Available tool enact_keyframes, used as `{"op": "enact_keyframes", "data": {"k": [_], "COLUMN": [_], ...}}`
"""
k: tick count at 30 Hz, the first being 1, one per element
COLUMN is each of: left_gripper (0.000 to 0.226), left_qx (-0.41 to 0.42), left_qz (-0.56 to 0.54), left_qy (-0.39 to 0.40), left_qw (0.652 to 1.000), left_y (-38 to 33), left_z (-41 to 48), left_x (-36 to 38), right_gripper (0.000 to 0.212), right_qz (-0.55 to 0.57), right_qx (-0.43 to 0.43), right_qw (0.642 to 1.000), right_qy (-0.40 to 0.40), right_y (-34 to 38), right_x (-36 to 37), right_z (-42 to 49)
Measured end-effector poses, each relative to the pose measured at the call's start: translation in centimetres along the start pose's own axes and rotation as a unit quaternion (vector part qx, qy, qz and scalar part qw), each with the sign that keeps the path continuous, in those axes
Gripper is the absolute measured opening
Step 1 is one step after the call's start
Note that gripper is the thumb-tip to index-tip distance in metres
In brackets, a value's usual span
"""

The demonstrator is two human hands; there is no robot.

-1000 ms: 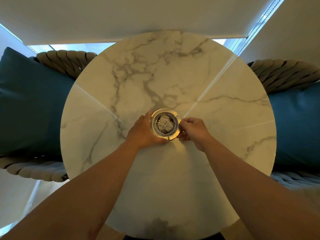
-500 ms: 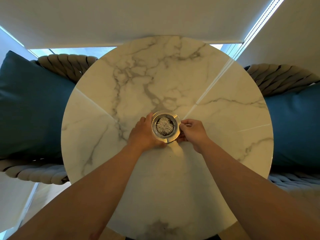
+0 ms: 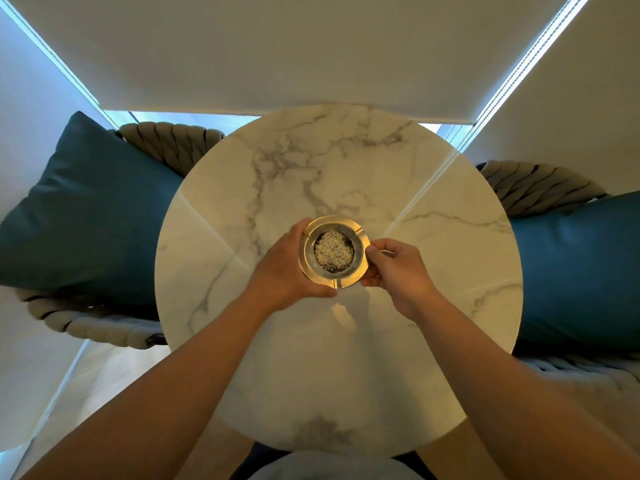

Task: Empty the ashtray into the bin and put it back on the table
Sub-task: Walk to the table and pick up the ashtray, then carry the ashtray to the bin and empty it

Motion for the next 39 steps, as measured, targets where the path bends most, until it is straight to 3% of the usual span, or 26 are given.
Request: {"op": "enact_keyframes", "data": {"k": [4, 11, 21, 31, 39], "left_gripper": [0.124, 0.118, 0.123, 0.12, 0.12], "left_qx": [0.004, 0.04, 0.043, -0.007, -0.092], "left_qz": [-0.032, -0.115, -0.105, -0.084, -0.096], "left_qy": [-0.002, 0.011, 0.047, -0.097, -0.216], "left_qw": [0.999, 0.992, 0.992, 0.992, 0.967], "left_y": [-0.6, -0.9, -4.2, -8.8, -11.3], "left_z": [-3.3, -8.5, -13.3, -19.1, -25.9], "left_x": [-1.7, -2.5, -1.8, 4.0, 8.4], "right_gripper": [0.013, 0.016, 0.02, 0.018, 0.019], "right_qz": [0.022, 0.043, 0.01, -0.082, -0.214], "right_qx": [-0.011, -0.007, -0.041, -0.065, -0.055], "right_qw": [0.999, 0.998, 0.992, 0.973, 0.927], "right_qy": [0.032, 0.048, 0.116, 0.206, 0.302], "right_y": [-0.6, -2.6, -4.8, -5.8, -8.3], "right_x": [1.2, 2.6, 1.2, -2.9, -3.4], "right_z": [-4.0, -9.5, -13.7, -15.7, -17.1]}}
Point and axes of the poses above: each hand's wrist, its own z-axis towards the middle knuckle, its own x-axis out of the palm, y = z × x, the point moved 5 cm from there along z, towards the middle knuckle, and after that the axes turned 15 degrees about x, right-handed, at the moved point
